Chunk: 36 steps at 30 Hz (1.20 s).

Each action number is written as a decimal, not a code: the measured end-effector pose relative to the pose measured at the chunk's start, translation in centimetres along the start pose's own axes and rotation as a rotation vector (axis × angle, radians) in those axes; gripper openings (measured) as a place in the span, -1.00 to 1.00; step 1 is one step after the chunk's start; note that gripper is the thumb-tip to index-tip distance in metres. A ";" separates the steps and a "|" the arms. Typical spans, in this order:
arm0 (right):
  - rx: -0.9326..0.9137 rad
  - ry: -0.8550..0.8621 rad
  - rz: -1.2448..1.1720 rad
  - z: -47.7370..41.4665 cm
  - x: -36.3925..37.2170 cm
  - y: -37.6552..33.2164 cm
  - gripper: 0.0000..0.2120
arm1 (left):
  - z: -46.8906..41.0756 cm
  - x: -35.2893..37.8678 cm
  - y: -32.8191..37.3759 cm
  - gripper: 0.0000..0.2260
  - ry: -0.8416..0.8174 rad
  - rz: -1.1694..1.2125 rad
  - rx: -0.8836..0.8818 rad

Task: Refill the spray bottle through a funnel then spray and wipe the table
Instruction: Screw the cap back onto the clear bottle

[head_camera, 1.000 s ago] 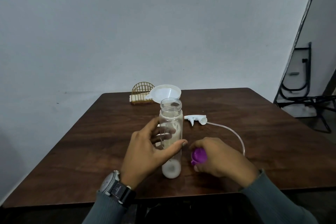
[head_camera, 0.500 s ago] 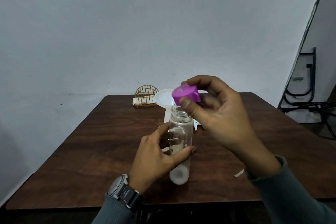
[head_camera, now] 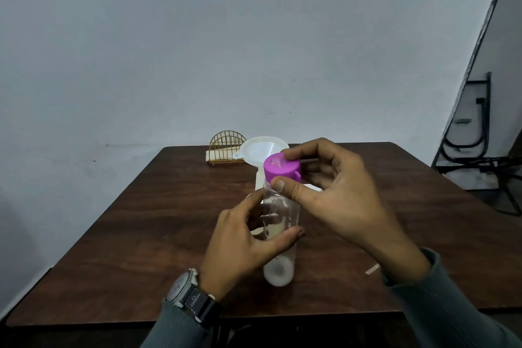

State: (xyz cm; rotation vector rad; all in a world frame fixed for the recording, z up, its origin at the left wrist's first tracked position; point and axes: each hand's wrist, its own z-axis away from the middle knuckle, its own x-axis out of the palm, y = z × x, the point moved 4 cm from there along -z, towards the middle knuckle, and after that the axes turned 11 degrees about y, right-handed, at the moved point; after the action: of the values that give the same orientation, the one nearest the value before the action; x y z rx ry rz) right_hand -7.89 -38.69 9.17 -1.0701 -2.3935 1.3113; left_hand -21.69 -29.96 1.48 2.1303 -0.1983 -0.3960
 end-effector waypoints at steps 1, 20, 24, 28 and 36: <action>-0.017 0.017 0.049 0.0 0.0 -0.2 -0.62 | 0.0 0.0 0.0 -0.48 -0.004 -0.005 0.001; -0.064 -0.307 0.274 0.0 0.4 -1.5 -0.29 | 0.0 -0.2 0.7 -0.63 0.002 -0.059 0.067; -0.124 -0.319 0.170 0.1 0.0 -1.6 -0.48 | 0.0 0.0 0.2 -0.50 -0.008 0.001 0.022; -0.163 -0.209 0.278 -0.2 -0.5 -1.5 -0.41 | 0.0 0.0 0.1 -0.48 -0.007 -0.009 0.017; -0.138 -0.043 0.196 -0.4 -1.5 -1.5 -0.47 | 0.0 0.0 -0.1 -0.50 -0.010 0.010 -0.014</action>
State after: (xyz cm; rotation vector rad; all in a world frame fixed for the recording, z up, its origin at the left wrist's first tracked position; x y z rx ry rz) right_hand -7.36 -39.96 10.80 -1.3585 -2.4951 1.2528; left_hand -21.67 -29.88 1.36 2.1135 -0.2112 -0.4018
